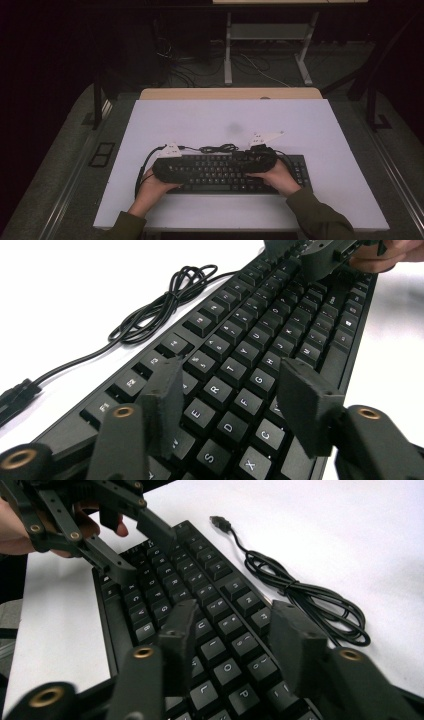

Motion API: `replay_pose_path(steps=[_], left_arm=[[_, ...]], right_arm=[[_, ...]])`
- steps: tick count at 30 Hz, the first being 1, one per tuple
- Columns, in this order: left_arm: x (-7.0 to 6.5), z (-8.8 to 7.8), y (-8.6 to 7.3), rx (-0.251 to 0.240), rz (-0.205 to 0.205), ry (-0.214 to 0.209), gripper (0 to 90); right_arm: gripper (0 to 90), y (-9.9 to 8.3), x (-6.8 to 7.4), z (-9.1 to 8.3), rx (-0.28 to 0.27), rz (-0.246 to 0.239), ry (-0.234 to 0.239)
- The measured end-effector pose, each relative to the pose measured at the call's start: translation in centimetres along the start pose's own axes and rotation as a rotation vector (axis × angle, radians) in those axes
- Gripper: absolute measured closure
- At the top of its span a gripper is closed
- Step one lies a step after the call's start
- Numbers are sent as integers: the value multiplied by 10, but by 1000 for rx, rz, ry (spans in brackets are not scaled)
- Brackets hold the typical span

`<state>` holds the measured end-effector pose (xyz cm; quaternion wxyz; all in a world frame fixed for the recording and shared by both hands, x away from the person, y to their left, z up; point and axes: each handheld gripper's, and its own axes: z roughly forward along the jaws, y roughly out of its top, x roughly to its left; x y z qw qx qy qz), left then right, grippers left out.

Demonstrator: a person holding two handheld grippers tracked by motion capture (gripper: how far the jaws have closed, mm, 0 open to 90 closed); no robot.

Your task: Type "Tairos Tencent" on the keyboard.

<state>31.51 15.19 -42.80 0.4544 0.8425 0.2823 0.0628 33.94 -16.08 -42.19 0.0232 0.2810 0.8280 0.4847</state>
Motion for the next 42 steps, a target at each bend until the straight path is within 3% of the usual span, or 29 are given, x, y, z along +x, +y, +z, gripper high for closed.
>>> replay_pose_path(steps=[12, 17, 24, 42], left_arm=[[-4, -8, -6, -25, -7, 19, 279], [-3, -8, -7, -23, -8, 21, 248], [-2, -7, -8, -24, -11, 33, 204], [-3, -6, -8, -24, -9, 34, 190]], right_arm=[[820, -9, 2, -4, 55, -16, -5], [884, -9, 2, 0, 77, -28, -13], [892, -7, 4, 7, 100, -33, -17], [892, -7, 7, 19, 154, -37, -36]])
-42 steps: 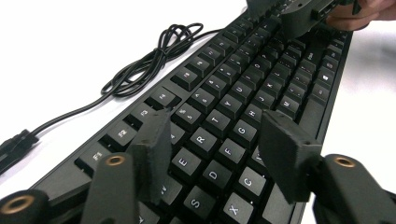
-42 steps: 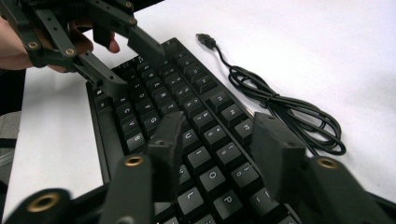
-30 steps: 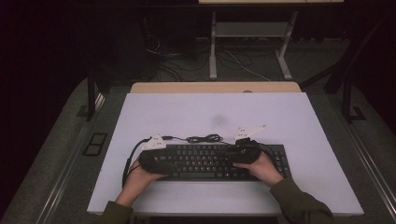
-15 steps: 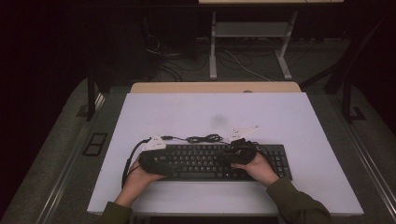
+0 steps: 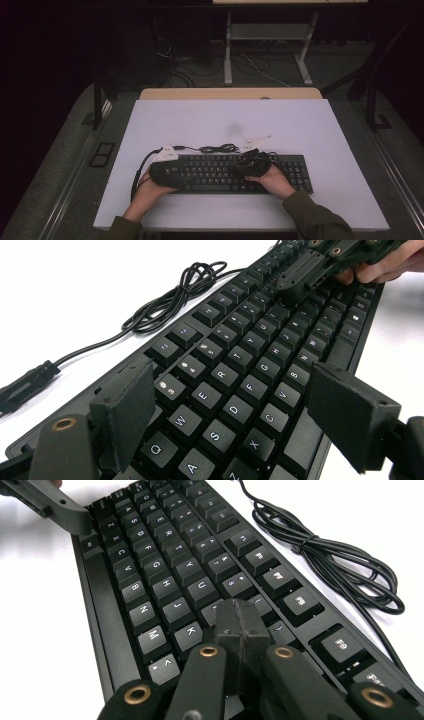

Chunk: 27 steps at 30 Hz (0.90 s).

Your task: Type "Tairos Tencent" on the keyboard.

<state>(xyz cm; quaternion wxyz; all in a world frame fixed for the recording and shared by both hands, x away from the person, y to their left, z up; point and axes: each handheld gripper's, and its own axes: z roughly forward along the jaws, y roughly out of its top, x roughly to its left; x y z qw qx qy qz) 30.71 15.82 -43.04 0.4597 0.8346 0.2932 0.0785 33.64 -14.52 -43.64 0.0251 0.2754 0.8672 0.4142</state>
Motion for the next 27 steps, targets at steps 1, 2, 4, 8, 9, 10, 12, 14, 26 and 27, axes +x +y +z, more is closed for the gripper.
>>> replay_pose_path(steps=[1, 2, 4, 8, 9, 10, 12, 14, 26, 27], left_arm=[[0, 0, 0, -1, -1, 1, 190], [0, 0, 0, -1, -1, 2, 190], [0, 0, 0, -1, 0, 3, 190], [0, 0, 0, -5, -3, 4, 190], [0, 0, 0, -4, -1, 4, 190], [0, -1, 0, -2, 1, 4, 190], [0, -1, 1, -1, 7, 4, 190], [0, -1, 0, -1, 4, 3, 190], [-1, -1, 1, -2, 11, 3, 190], [-1, -1, 1, -4, 9, 3, 190]], right_arm=[[892, 0, 0, 0, 1, 0, -1], [893, 0, 0, 1, 6, -2, -2], [893, -1, 0, 2, 12, -3, -5], [894, 0, 0, 2, 17, -3, -8], [894, 0, 0, 2, 17, -3, -9], [893, 0, 0, 2, 16, -2, -9], [893, -1, 0, 2, 14, -1, -7], [893, 0, 0, 2, 18, -2, -6], [819, 4, -3, -7, -39, 15, -3], [800, 4, -3, -8, -50, 20, 0]])
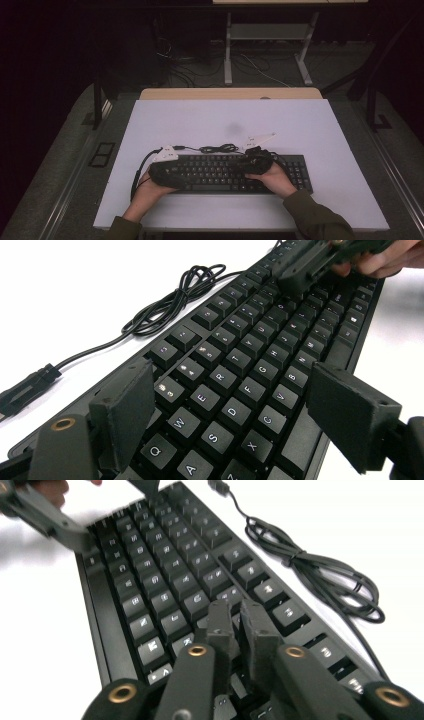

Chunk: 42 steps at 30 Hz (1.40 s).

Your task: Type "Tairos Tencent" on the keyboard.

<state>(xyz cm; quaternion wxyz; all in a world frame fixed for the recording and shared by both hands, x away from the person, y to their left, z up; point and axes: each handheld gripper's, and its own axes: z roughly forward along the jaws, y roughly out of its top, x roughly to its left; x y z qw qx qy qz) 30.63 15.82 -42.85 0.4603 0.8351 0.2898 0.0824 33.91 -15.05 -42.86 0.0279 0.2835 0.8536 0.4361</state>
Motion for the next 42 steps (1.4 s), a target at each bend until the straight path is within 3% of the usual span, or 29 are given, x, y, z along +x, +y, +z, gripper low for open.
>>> replay_pose_path(steps=[6, 12, 17, 30, 42], left_arm=[[0, -1, 1, -2, -4, 0, 195], [0, -2, 1, -7, -5, -3, 198], [0, -4, 2, -12, -10, -3, 202], [-3, -22, -4, -36, -17, 1, 241], [1, -21, -9, -33, -18, -1, 555]], right_arm=[[651, 1, -4, -5, -39, 18, 10], [408, 1, -5, -5, -62, 32, 2], [310, 2, -6, -6, -87, 35, -1], [274, 2, -7, -8, -125, 46, -9], [256, 0, -6, -6, -125, 39, -18]])
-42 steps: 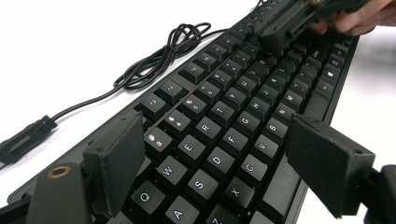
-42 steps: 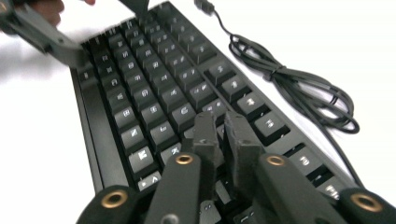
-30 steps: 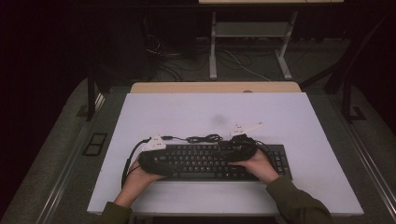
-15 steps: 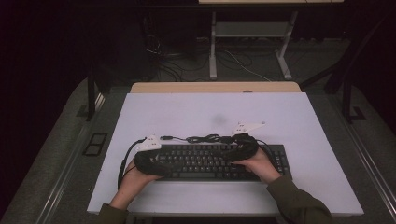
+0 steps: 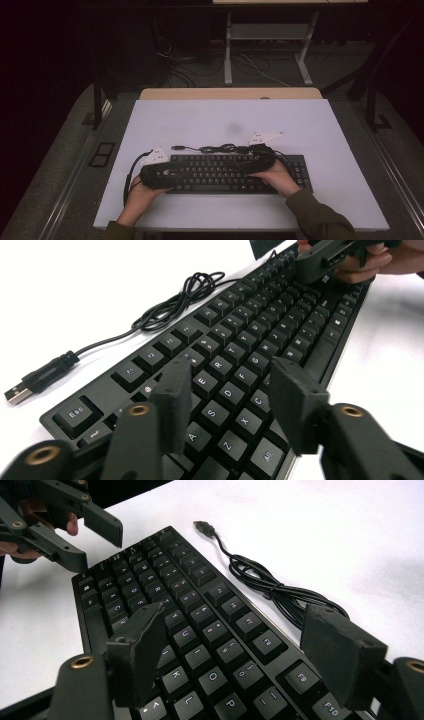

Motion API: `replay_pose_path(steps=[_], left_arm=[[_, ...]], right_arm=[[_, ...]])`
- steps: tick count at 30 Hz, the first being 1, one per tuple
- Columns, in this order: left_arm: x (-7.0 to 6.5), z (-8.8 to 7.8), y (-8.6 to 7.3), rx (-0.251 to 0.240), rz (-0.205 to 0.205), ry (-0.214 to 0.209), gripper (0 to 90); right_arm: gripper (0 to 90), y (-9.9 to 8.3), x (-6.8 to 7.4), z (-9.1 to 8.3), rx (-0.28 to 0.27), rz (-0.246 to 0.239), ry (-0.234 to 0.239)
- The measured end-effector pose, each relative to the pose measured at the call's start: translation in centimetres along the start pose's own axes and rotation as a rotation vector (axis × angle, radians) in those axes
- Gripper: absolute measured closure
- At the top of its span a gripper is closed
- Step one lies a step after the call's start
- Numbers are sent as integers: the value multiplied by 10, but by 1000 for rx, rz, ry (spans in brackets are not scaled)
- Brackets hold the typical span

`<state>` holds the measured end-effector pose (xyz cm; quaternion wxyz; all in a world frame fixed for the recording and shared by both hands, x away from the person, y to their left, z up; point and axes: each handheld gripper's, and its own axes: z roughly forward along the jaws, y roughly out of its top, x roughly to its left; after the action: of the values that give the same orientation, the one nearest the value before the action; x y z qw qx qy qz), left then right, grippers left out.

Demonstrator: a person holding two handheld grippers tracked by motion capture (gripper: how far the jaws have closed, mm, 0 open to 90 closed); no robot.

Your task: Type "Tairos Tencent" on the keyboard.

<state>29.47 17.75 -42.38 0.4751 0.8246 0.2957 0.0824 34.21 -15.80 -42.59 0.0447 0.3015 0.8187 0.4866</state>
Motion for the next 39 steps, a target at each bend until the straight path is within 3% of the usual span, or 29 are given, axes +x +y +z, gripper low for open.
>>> replay_pose_path(steps=[11, 39], left_arm=[[1, 7, 0, 37, -8, -22, 891], [8, 20, -4, 97, -2, -8, 892]], right_arm=[[251, 0, 1, 0, -1, -1, -6], [251, -2, 0, 0, 3, -1, -10]])
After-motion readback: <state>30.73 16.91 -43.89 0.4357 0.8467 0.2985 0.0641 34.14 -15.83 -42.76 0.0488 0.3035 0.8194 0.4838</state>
